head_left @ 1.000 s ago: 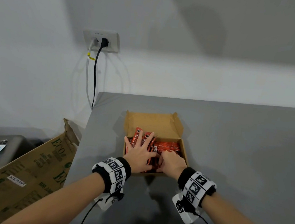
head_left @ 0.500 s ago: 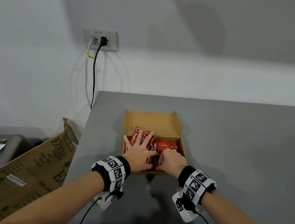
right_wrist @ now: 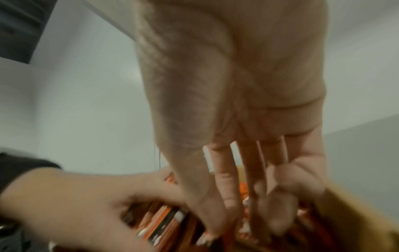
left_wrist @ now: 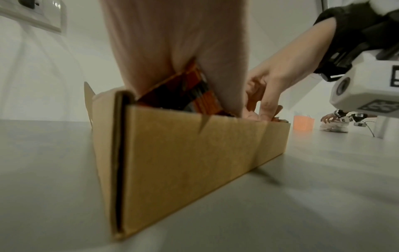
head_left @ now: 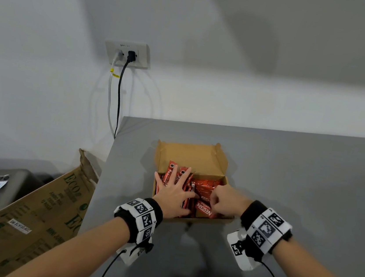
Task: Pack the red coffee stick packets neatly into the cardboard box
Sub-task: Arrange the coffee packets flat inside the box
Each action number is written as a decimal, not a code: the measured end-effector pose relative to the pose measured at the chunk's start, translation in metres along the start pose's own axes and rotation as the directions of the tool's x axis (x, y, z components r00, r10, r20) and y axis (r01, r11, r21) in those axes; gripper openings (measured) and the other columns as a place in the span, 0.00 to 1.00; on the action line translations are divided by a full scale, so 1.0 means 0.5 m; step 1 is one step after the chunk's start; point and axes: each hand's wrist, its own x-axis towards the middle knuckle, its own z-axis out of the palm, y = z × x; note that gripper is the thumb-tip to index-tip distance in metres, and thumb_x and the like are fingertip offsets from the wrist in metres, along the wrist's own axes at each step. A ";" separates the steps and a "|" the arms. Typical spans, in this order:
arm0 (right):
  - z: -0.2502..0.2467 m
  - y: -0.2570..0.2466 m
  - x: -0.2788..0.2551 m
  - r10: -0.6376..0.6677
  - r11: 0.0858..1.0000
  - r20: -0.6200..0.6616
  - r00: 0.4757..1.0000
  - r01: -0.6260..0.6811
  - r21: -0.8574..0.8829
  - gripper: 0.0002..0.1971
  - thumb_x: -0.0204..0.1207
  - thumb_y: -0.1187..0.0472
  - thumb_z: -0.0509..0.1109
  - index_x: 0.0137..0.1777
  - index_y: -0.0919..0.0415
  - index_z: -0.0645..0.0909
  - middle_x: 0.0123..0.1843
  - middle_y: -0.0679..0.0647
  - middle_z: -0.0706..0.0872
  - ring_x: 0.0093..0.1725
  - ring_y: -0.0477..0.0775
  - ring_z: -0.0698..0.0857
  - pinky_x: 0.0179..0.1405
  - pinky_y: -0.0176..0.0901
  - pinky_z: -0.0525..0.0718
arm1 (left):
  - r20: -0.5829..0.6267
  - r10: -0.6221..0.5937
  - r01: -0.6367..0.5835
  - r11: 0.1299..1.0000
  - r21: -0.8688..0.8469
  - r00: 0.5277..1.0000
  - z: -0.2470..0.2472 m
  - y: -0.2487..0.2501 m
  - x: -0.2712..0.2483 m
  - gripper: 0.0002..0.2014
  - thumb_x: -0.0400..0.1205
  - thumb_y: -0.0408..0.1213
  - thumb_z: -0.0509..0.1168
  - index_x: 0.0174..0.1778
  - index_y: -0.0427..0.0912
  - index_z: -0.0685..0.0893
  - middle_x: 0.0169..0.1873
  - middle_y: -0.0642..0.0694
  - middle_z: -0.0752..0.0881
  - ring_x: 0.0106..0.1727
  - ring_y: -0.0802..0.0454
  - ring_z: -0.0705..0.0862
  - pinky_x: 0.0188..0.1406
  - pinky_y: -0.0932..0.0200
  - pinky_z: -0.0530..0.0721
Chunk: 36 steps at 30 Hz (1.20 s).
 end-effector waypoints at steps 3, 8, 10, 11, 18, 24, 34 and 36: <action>-0.026 0.026 -0.011 -0.039 0.998 0.078 0.996 0.036 0.047 0.08 0.72 0.65 0.71 0.33 0.56 0.79 0.45 0.57 0.89 0.29 0.41 0.80 0.29 0.27 0.75 | -0.003 0.001 -0.001 1.000 0.004 1.000 0.001 -0.001 0.002 0.25 0.80 0.56 0.62 0.73 0.63 0.68 0.82 0.44 0.33 0.79 0.30 0.29 0.62 0.12 0.39; -0.033 0.055 -0.022 -0.048 0.987 0.007 0.999 0.046 0.155 0.12 0.69 0.70 0.72 0.37 0.51 0.76 0.34 0.46 0.84 0.32 0.40 0.82 0.32 0.25 0.76 | -0.009 0.001 -0.001 1.000 0.009 1.000 0.002 -0.001 0.000 0.25 0.79 0.58 0.61 0.74 0.64 0.68 0.82 0.45 0.33 0.79 0.31 0.29 0.62 0.12 0.39; -0.028 0.064 -0.021 -0.052 0.982 -0.033 0.998 0.057 0.179 0.18 0.69 0.72 0.71 0.52 0.52 0.76 0.36 0.46 0.86 0.30 0.36 0.82 0.34 0.25 0.79 | -0.008 0.000 0.000 1.000 0.016 1.000 0.001 -0.001 0.001 0.26 0.79 0.58 0.61 0.74 0.64 0.68 0.82 0.45 0.33 0.79 0.31 0.29 0.62 0.12 0.40; -0.026 0.068 -0.020 -0.055 0.979 -0.039 0.998 0.062 0.196 0.23 0.69 0.73 0.71 0.60 0.53 0.74 0.37 0.47 0.87 0.28 0.35 0.83 0.37 0.27 0.82 | -0.006 0.000 0.001 1.000 0.018 1.000 0.001 0.000 0.000 0.26 0.79 0.59 0.61 0.74 0.64 0.68 0.82 0.45 0.33 0.79 0.30 0.29 0.62 0.12 0.40; -0.011 0.049 -0.015 -0.074 0.916 -0.059 0.996 0.091 0.391 0.20 0.77 0.75 0.59 0.63 0.54 0.68 0.44 0.58 0.83 0.27 0.44 0.87 0.27 0.32 0.85 | -0.001 -0.005 0.005 1.000 0.022 1.000 0.002 0.001 0.002 0.26 0.79 0.59 0.61 0.74 0.64 0.68 0.82 0.45 0.33 0.79 0.30 0.29 0.63 0.12 0.40; 0.011 0.027 -0.008 -0.021 0.898 -0.219 0.976 0.115 0.426 0.15 0.83 0.66 0.53 0.35 0.61 0.72 0.31 0.59 0.81 0.29 0.55 0.85 0.26 0.37 0.83 | -0.008 -0.009 0.010 1.000 0.009 1.000 0.001 0.001 0.001 0.25 0.79 0.58 0.62 0.73 0.62 0.70 0.82 0.45 0.34 0.79 0.31 0.30 0.63 0.12 0.41; 0.032 0.038 0.004 -0.082 0.918 -0.512 0.855 0.265 0.295 0.05 0.78 0.64 0.67 0.47 0.65 0.82 0.42 0.53 0.83 0.39 0.46 0.81 0.41 0.35 0.80 | -0.010 -0.005 0.005 1.000 0.026 1.000 0.003 0.000 0.003 0.26 0.79 0.59 0.61 0.74 0.62 0.69 0.82 0.44 0.34 0.79 0.30 0.30 0.63 0.12 0.41; 0.031 0.038 -0.002 -0.048 0.878 -0.516 0.855 0.283 0.387 0.04 0.74 0.67 0.71 0.47 0.64 0.82 0.39 0.55 0.88 0.33 0.47 0.87 0.39 0.40 0.88 | -0.008 -0.006 0.006 1.000 0.028 1.000 0.003 -0.001 0.002 0.26 0.79 0.59 0.61 0.74 0.62 0.69 0.82 0.44 0.34 0.79 0.30 0.30 0.63 0.12 0.41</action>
